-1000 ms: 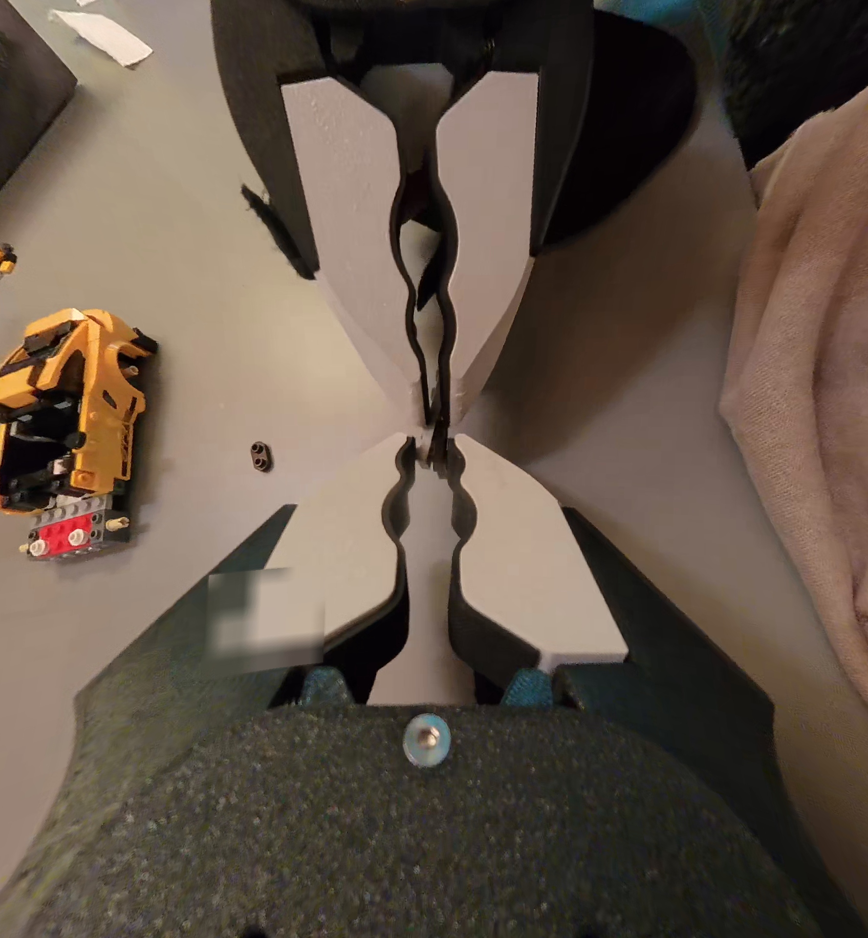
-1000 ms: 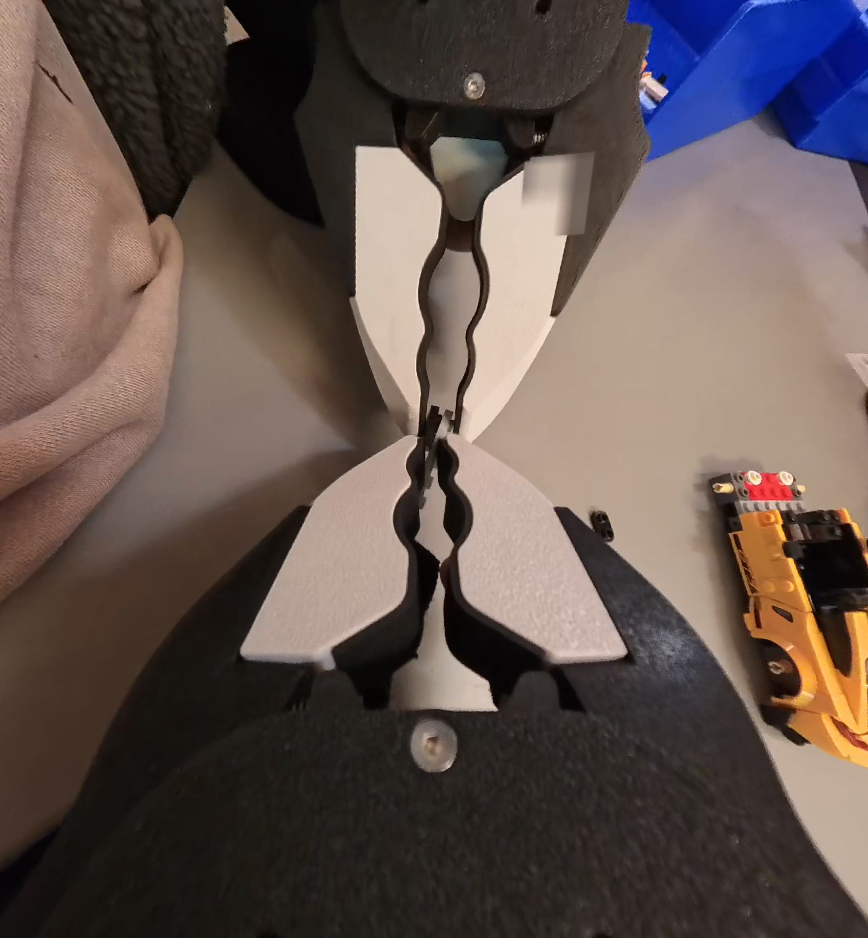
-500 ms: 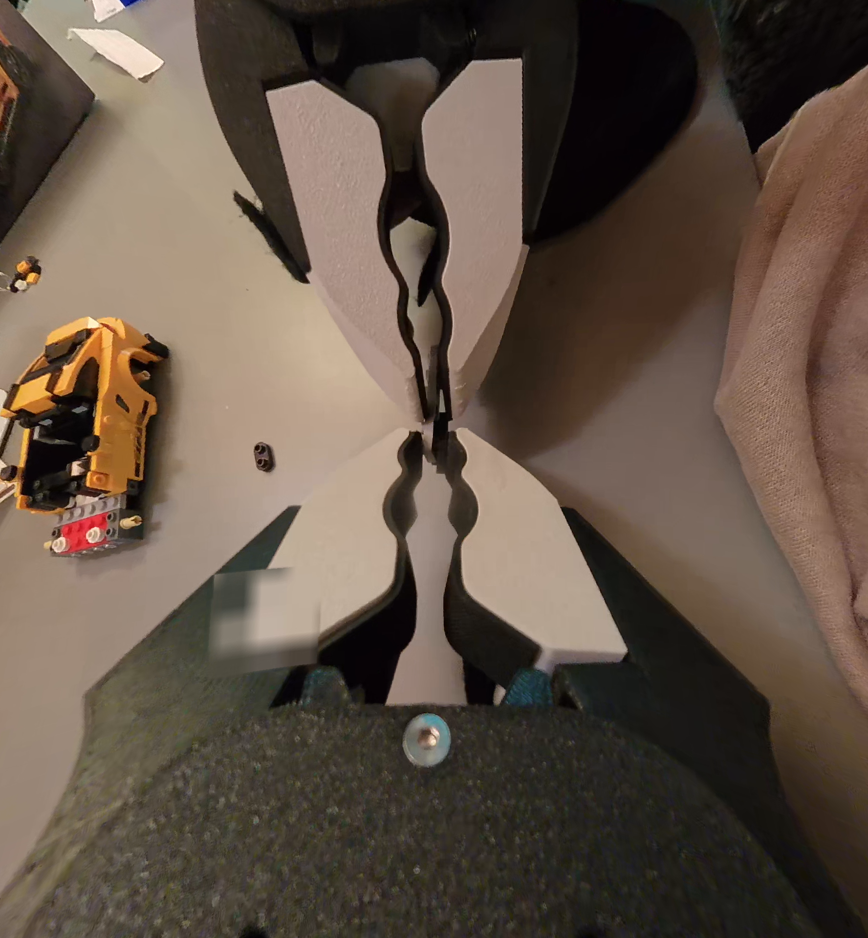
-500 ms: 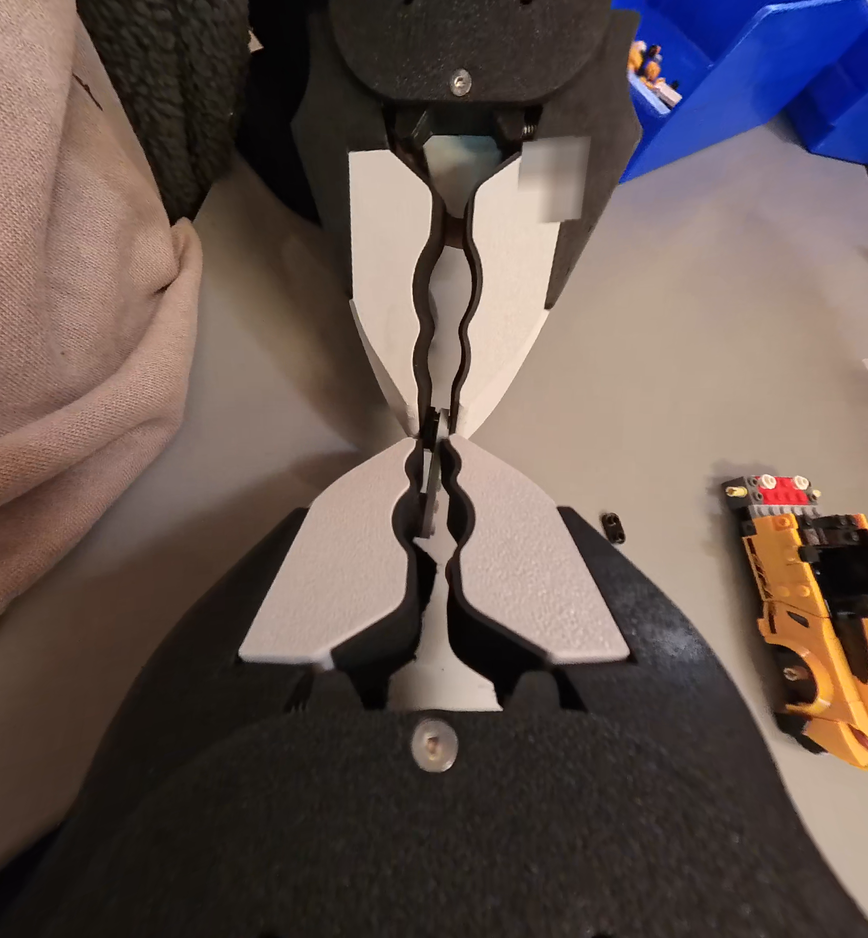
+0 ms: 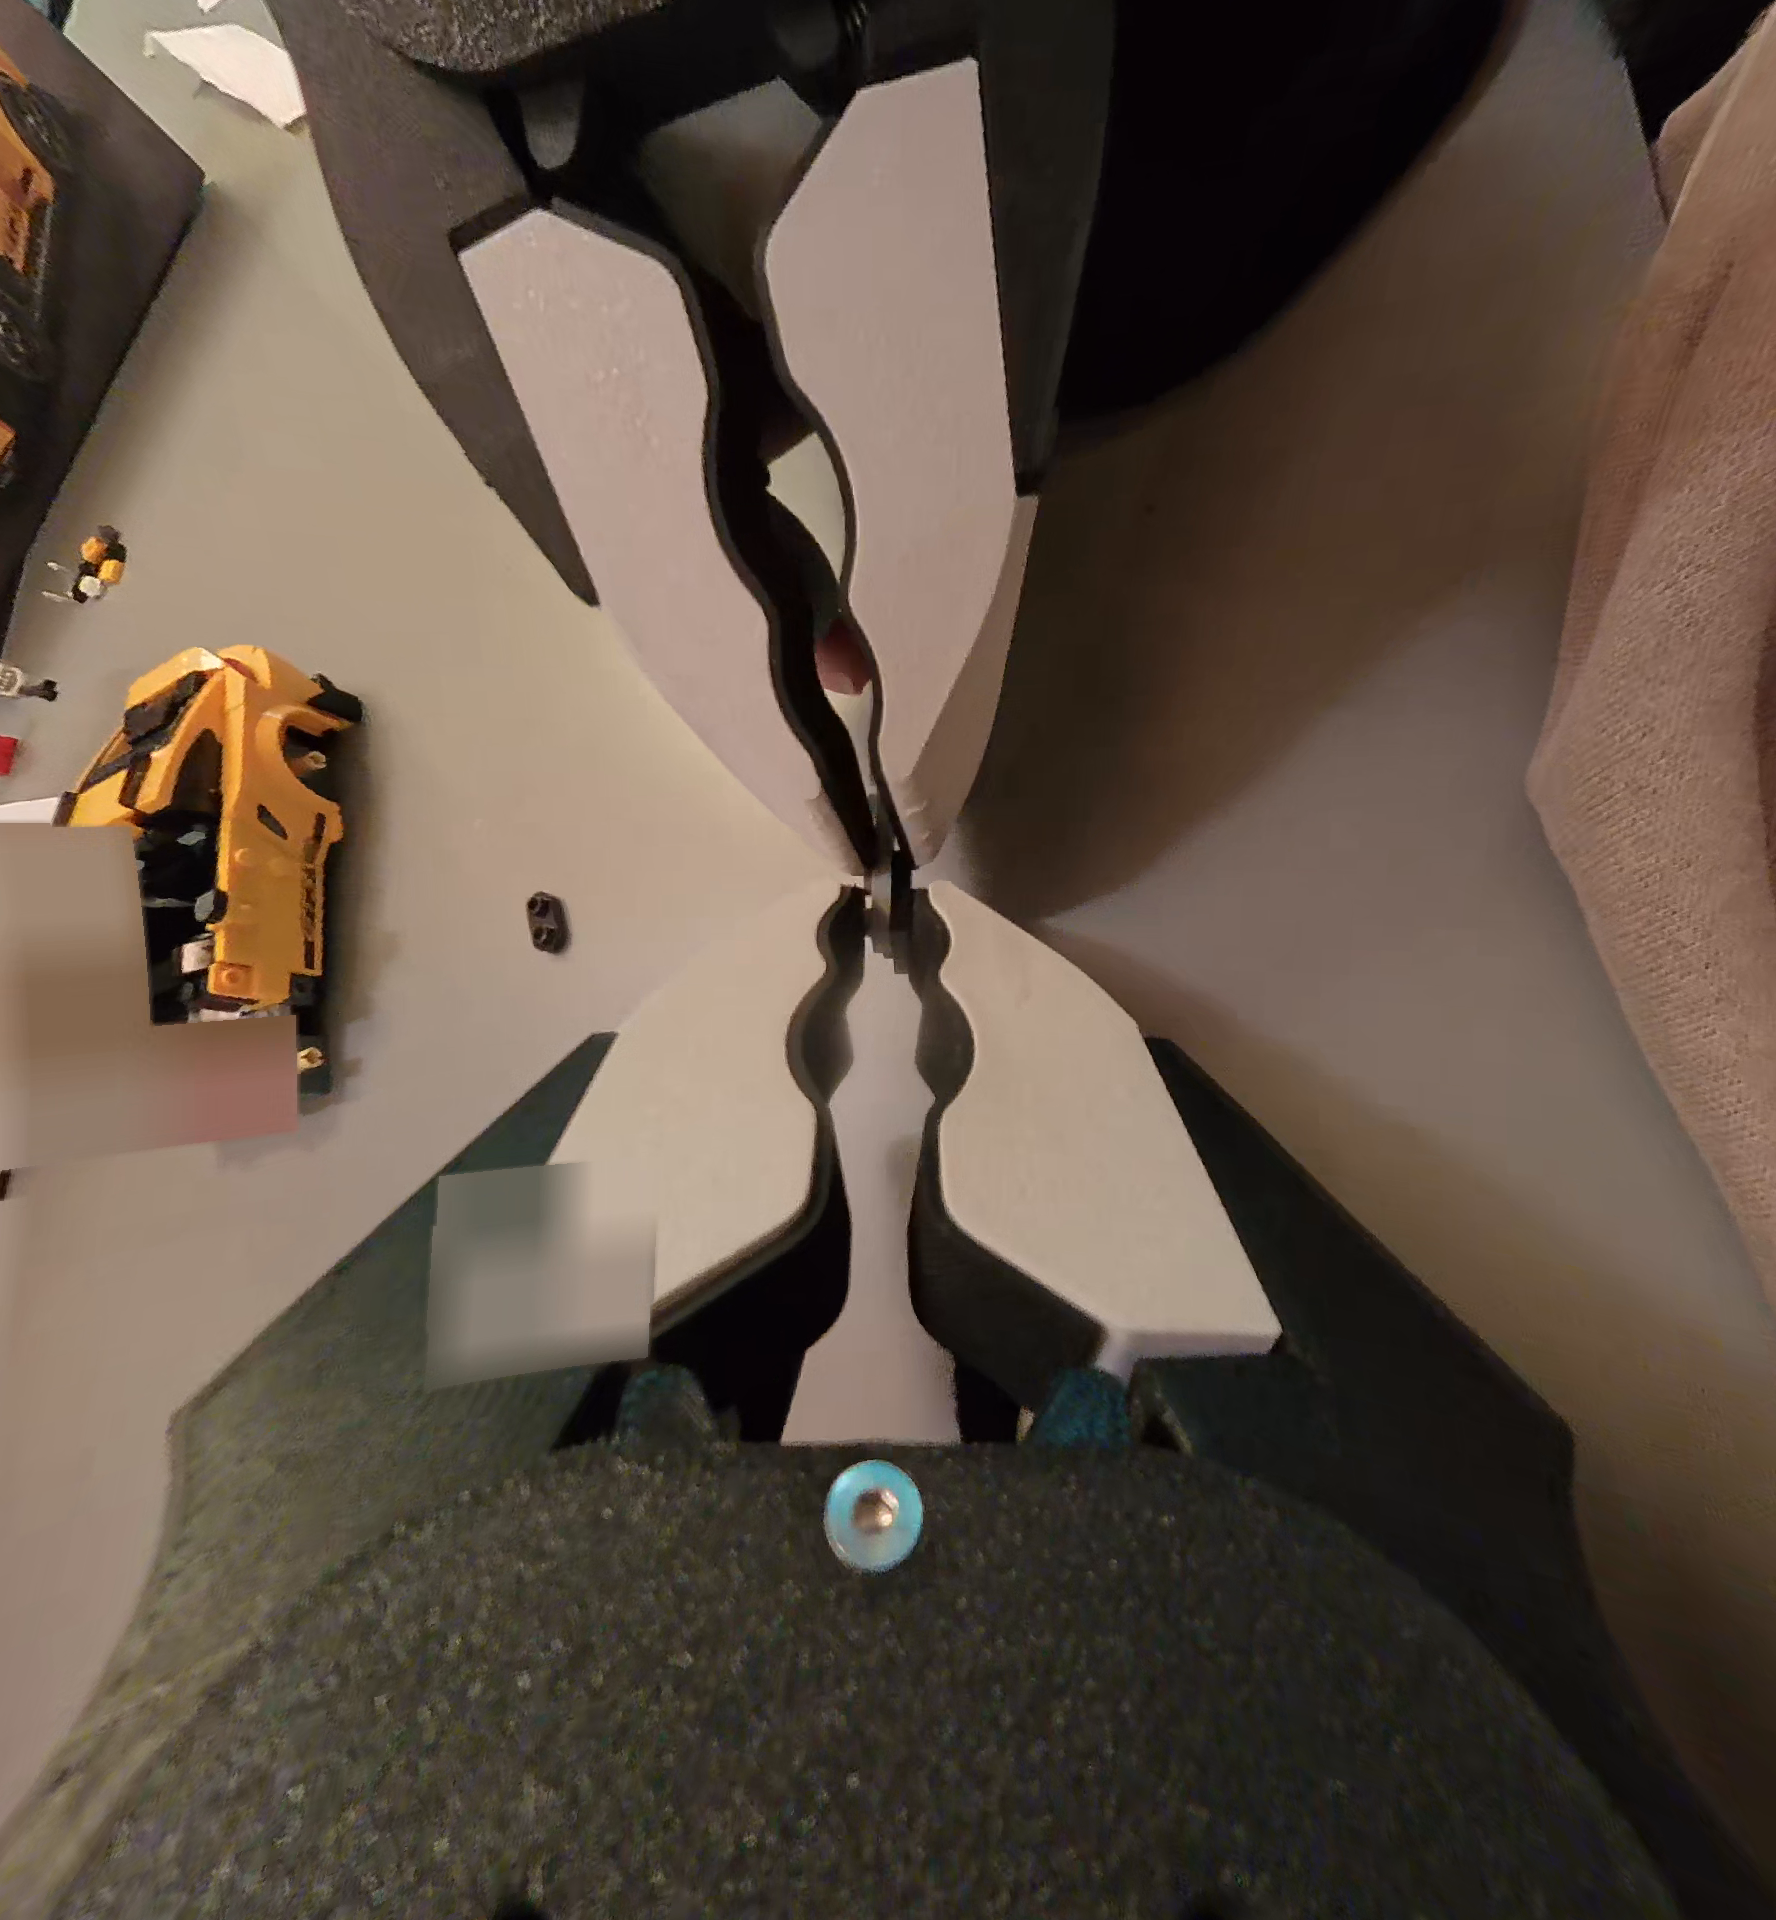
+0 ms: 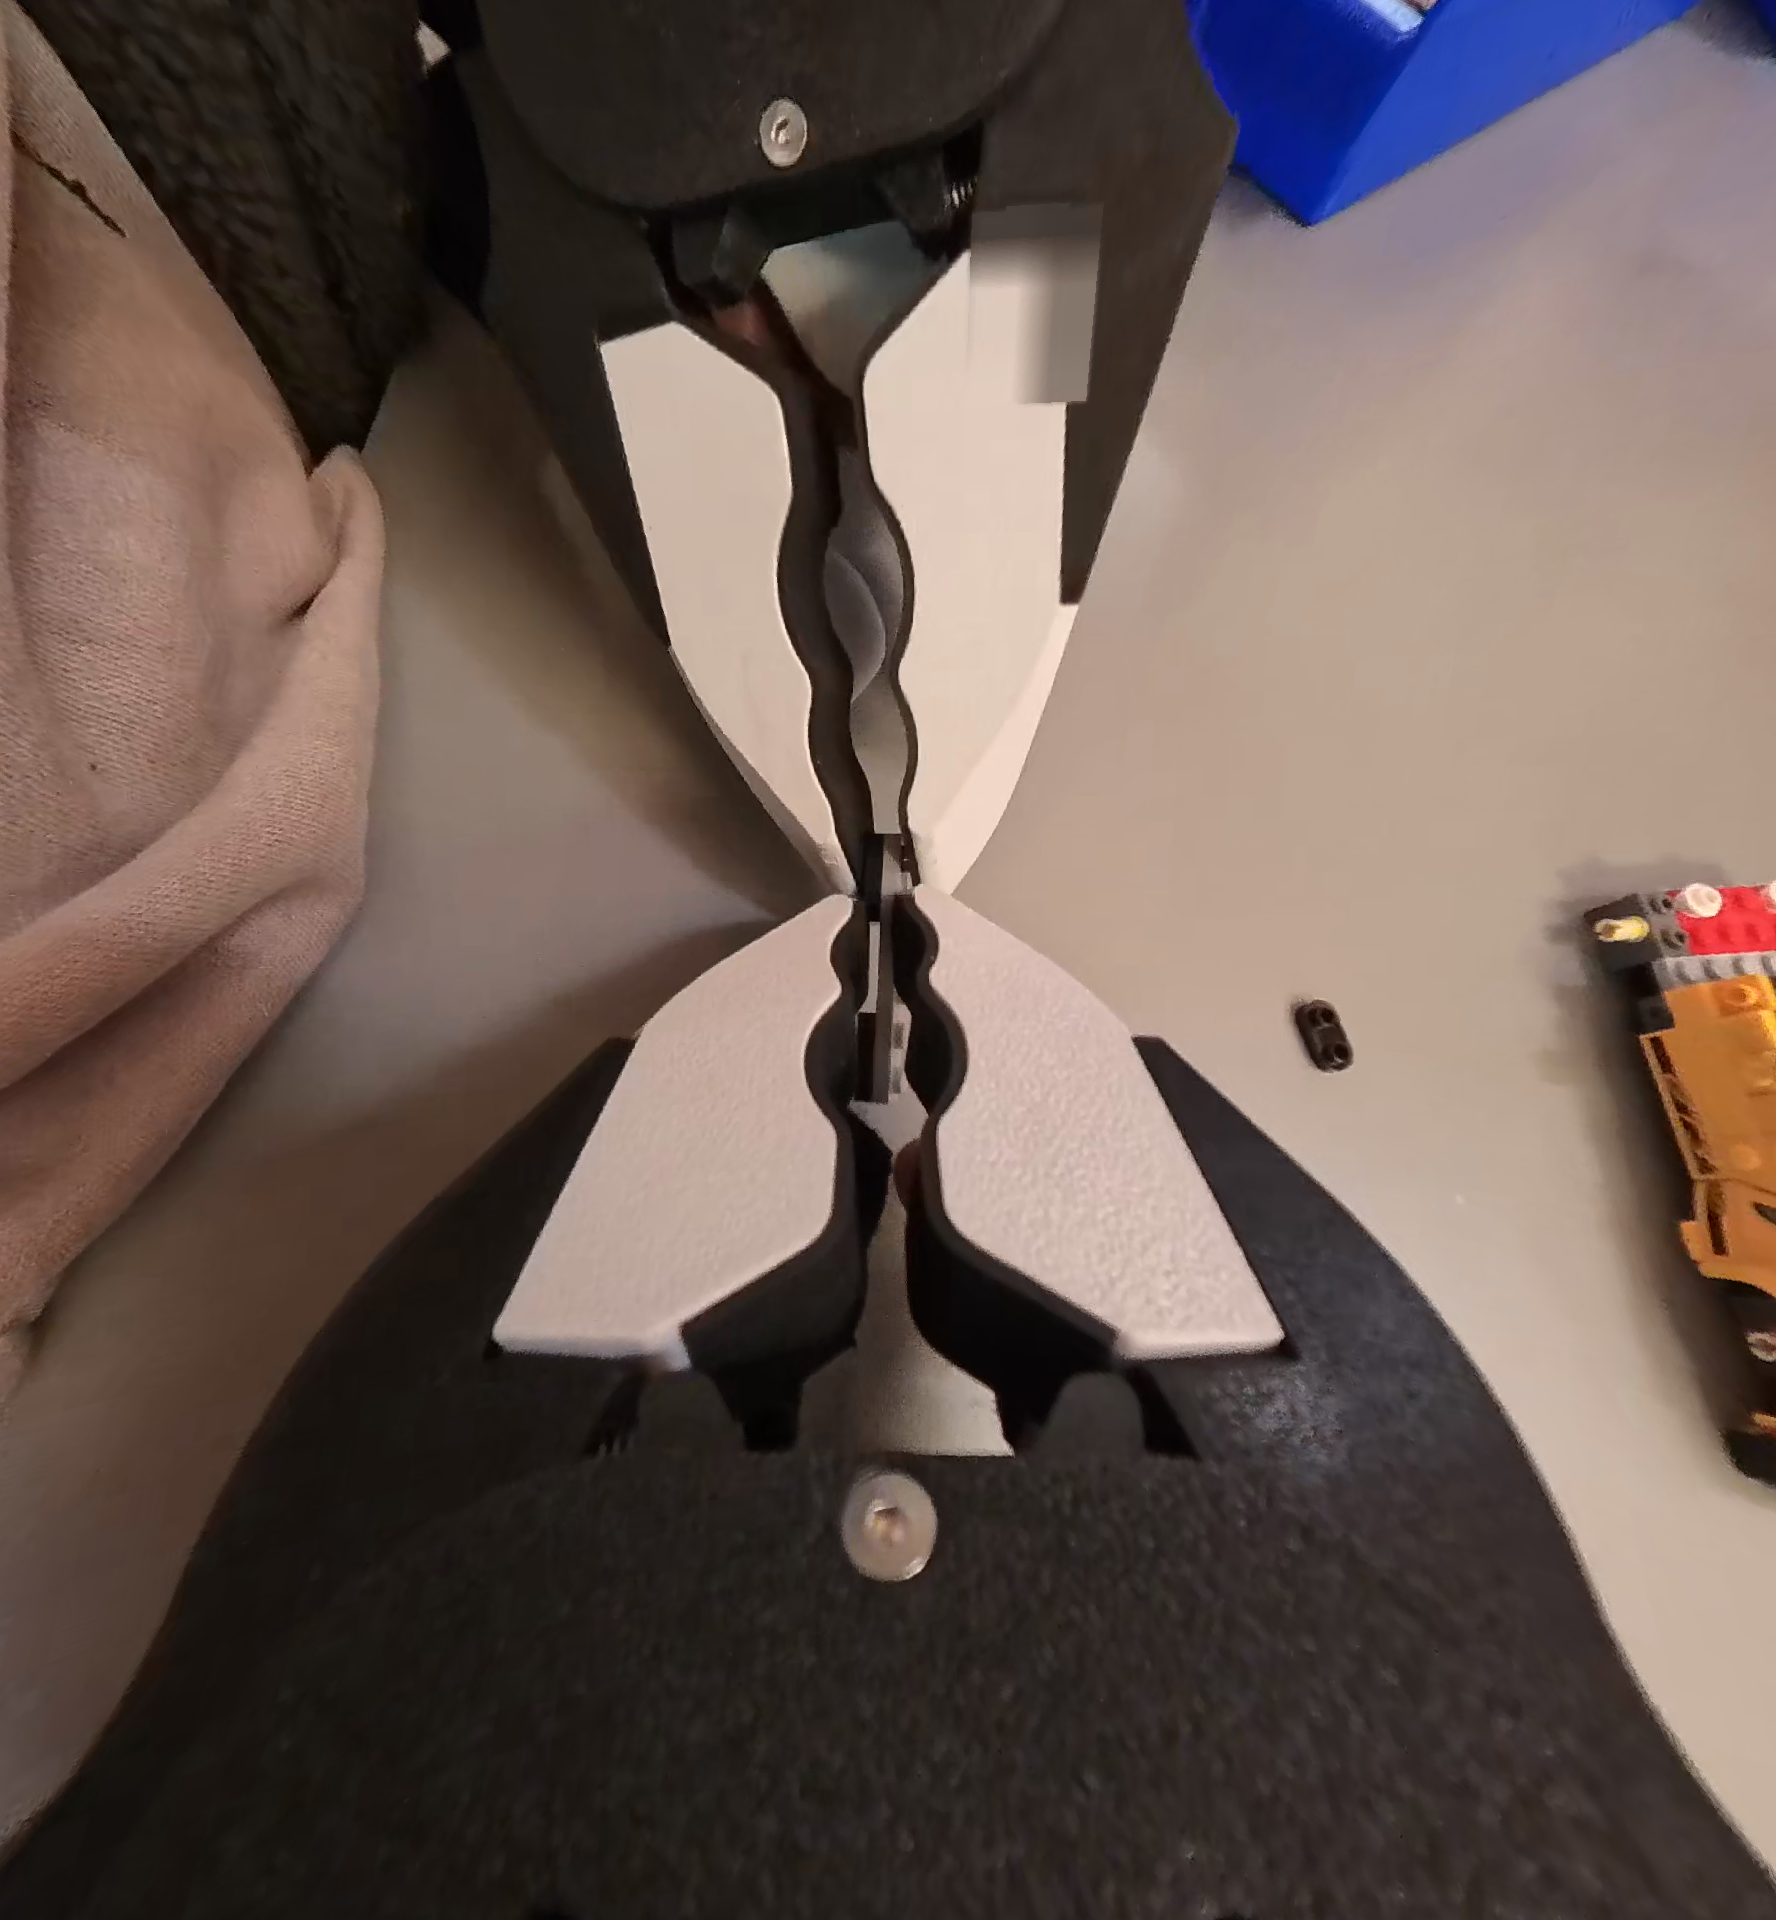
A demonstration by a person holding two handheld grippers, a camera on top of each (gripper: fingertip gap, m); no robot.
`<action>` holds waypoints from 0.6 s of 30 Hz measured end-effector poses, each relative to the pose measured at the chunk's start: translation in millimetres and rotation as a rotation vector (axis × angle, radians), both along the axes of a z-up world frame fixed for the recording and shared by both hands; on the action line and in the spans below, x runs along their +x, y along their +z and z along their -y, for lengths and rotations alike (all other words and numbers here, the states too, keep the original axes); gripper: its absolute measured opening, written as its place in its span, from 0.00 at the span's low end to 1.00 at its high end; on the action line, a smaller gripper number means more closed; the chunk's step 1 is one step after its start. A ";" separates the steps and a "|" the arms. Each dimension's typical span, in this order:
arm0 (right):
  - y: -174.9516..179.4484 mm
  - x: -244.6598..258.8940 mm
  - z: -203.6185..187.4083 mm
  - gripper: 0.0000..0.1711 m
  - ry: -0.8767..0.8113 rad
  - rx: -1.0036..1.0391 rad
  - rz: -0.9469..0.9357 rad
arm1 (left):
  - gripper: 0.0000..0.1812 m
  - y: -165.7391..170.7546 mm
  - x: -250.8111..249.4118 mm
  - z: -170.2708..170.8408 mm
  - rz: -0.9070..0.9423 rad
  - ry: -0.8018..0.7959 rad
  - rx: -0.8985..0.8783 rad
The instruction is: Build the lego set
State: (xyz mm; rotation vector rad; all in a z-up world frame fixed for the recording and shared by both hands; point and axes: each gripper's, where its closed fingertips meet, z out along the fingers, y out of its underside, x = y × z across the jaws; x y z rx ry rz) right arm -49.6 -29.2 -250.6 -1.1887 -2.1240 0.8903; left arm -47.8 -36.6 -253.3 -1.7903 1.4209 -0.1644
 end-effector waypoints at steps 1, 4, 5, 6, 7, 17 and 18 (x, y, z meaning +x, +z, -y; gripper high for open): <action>-0.4 0.0 0.2 0.02 0.001 0.008 -0.001 | 0.05 -0.3 -0.2 0.0 -0.003 -0.002 0.001; 2.4 -0.3 -0.9 0.02 -0.009 -0.010 -0.015 | 0.05 2.4 -0.4 -1.8 0.027 0.005 -0.006; 3.2 -0.1 -0.9 0.02 -0.008 -0.010 -0.018 | 0.05 3.1 -0.1 -2.0 0.042 0.006 -0.017; 3.2 0.3 -0.8 0.02 -0.003 -0.004 -0.019 | 0.05 3.2 0.7 -1.5 0.060 0.003 -0.031; 2.8 1.1 0.6 0.02 0.008 -0.005 -0.019 | 0.05 3.2 1.6 -0.6 0.078 -0.006 -0.043; 6.0 5.4 -1.2 0.03 -0.004 0.000 -0.015 | 0.04 8.2 -0.7 -2.2 0.208 0.030 -0.171; 8.2 4.2 -3.8 0.03 -0.021 0.012 -0.030 | 0.04 10.0 -2.3 -4.4 0.260 0.063 -0.231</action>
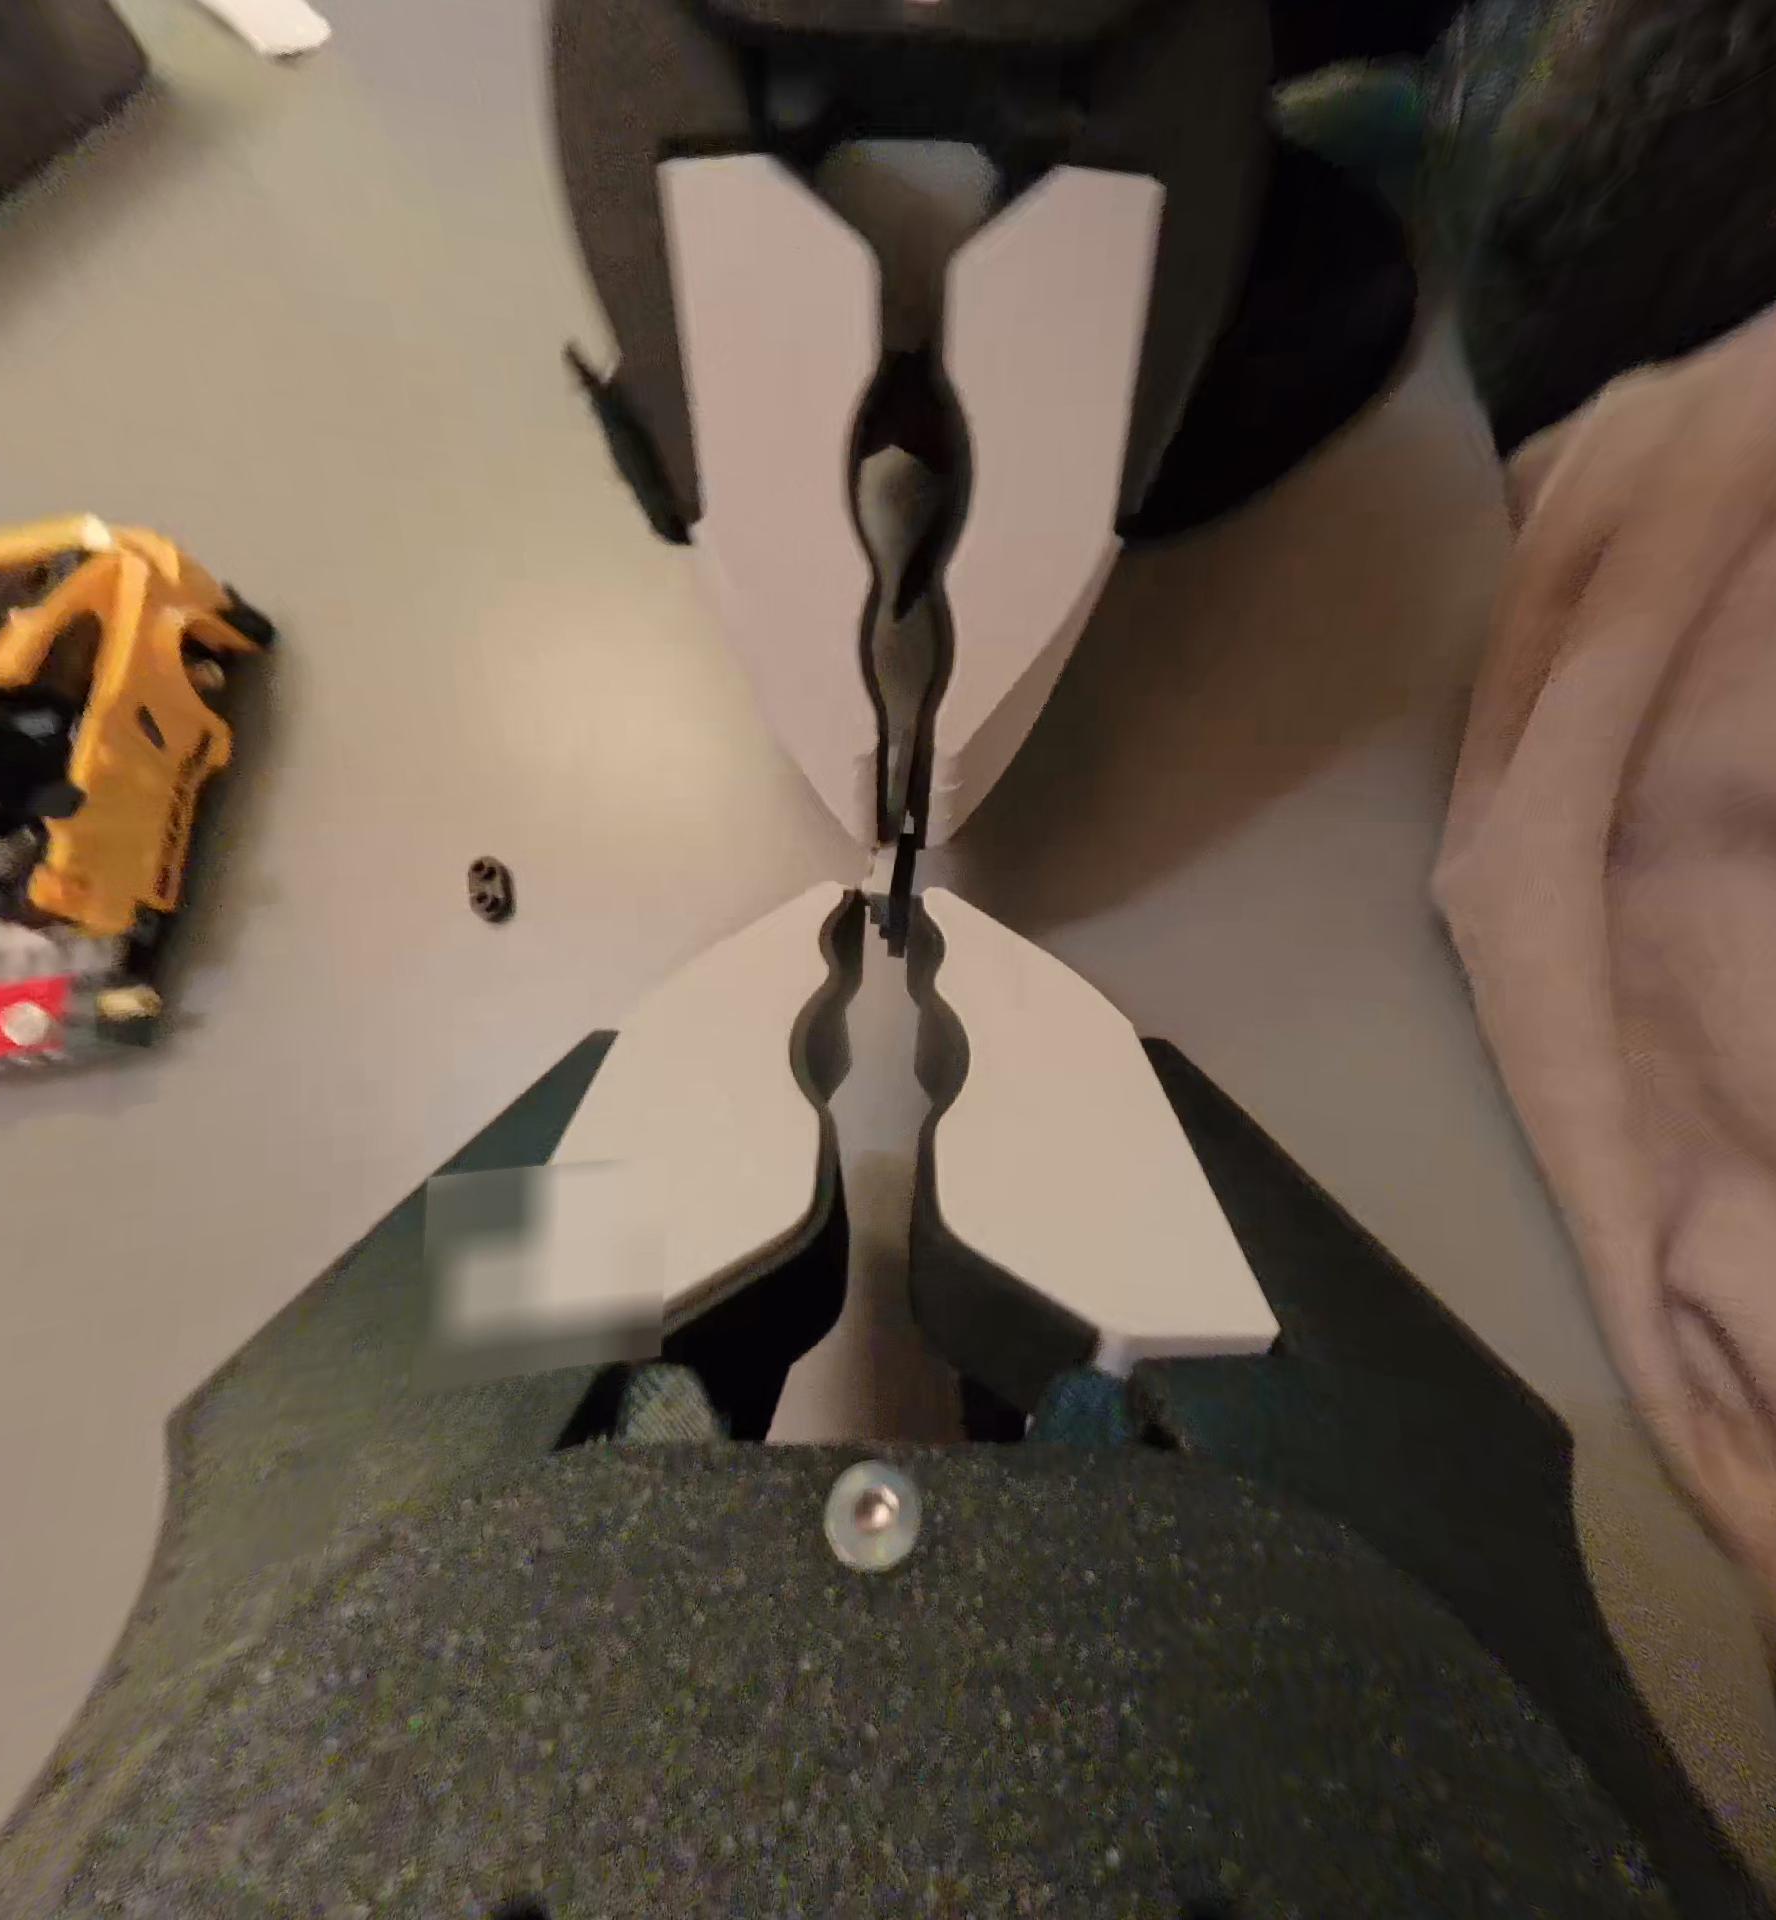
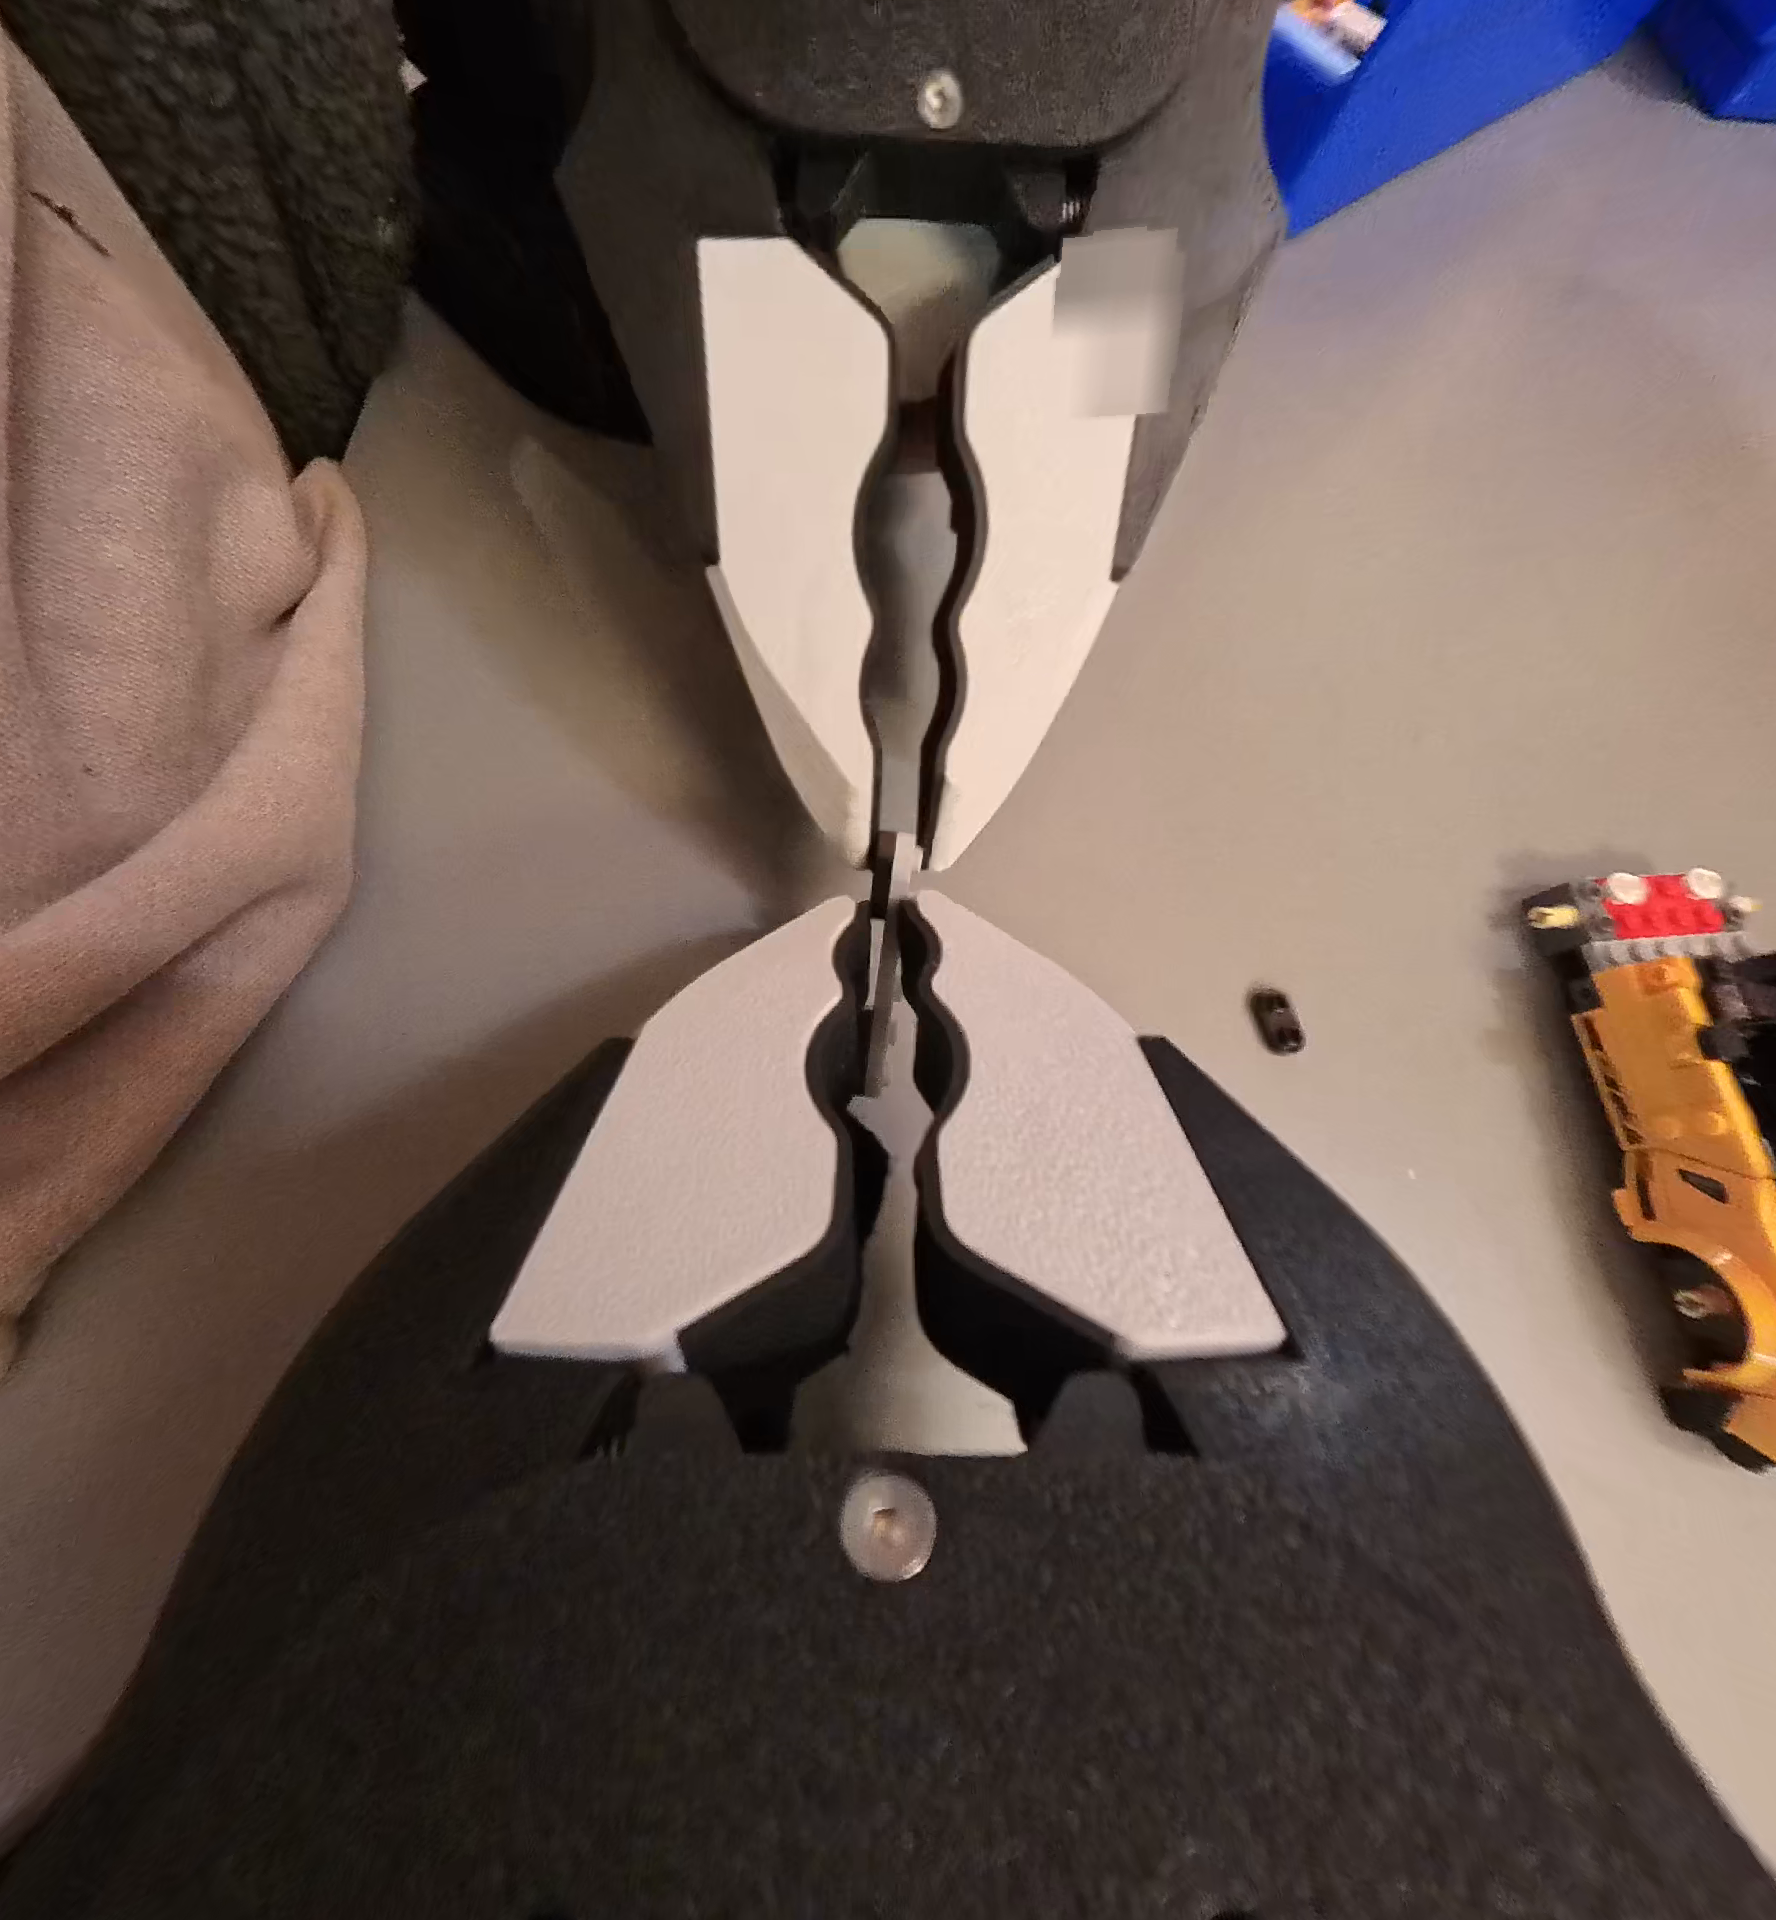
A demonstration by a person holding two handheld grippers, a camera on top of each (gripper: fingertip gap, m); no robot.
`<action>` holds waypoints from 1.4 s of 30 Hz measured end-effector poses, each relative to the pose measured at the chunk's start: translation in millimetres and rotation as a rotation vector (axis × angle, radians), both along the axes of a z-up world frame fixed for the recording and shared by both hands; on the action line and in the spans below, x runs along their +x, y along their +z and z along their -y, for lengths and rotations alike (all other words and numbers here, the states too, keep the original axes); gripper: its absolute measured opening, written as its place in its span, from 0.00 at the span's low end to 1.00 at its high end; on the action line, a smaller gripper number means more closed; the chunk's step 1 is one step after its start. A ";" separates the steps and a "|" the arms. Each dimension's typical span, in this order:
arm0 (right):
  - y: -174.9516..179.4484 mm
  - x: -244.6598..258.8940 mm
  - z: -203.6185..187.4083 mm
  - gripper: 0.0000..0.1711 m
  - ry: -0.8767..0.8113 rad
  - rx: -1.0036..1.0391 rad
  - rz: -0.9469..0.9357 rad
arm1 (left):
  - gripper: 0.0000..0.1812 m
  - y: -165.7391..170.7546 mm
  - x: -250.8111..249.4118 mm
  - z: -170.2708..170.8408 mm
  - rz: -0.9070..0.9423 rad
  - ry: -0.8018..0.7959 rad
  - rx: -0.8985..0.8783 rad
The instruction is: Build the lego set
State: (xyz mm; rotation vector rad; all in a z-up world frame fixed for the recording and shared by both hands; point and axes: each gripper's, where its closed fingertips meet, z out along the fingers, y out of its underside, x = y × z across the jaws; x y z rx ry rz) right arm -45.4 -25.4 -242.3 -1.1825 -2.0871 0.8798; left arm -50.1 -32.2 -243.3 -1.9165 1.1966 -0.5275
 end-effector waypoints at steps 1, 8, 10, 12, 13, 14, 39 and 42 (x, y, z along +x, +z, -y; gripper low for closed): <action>1.7 0.2 -3.9 0.04 -0.015 0.025 -0.007 | 0.04 1.9 -2.7 -2.6 0.050 0.035 -0.067; 5.5 4.9 -22.5 0.14 -0.096 0.197 -0.067 | 0.04 14.0 -14.4 -15.7 0.451 0.196 -0.532; 8.3 2.2 -27.7 0.13 -0.117 0.257 -0.106 | 0.04 14.8 -15.5 -17.4 0.525 0.211 -0.626; 11.1 0.7 -29.7 0.10 -0.115 0.299 -0.130 | 0.04 16.7 -17.2 -19.5 0.588 0.227 -0.692; 11.5 0.4 -28.8 0.09 -0.109 0.298 -0.128 | 0.04 17.5 -18.0 -19.8 0.609 0.227 -0.715; 11.3 0.2 -27.9 0.09 -0.106 0.284 -0.117 | 0.04 17.2 -18.3 -19.6 0.618 0.226 -0.732; -2.9 -6.5 -63.2 0.11 -0.118 -0.035 0.181 | 0.02 -17.9 -32.2 -30.2 -0.020 0.063 -0.099; -6.7 -8.8 -68.9 0.10 -0.069 -0.036 0.227 | 0.02 -20.7 -35.8 -31.5 -0.036 0.070 -0.094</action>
